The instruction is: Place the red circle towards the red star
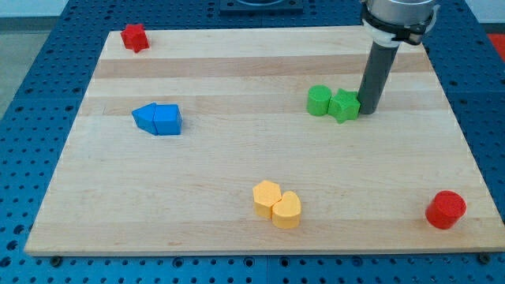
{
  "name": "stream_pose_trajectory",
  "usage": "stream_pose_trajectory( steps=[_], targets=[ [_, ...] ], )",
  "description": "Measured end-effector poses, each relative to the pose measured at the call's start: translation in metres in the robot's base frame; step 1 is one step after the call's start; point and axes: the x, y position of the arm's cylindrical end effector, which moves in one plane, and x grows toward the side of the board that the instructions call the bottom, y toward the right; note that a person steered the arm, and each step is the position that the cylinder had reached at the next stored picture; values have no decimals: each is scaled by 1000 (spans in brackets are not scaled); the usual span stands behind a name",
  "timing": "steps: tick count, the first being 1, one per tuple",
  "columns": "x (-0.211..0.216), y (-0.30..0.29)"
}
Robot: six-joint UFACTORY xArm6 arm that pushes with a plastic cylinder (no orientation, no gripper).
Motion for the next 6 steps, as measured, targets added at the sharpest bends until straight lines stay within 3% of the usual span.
stream_pose_trajectory(
  steps=[2, 3, 4, 6],
  targets=[
    [38, 35],
    [35, 67],
    [65, 119],
    [176, 166]
  ],
)
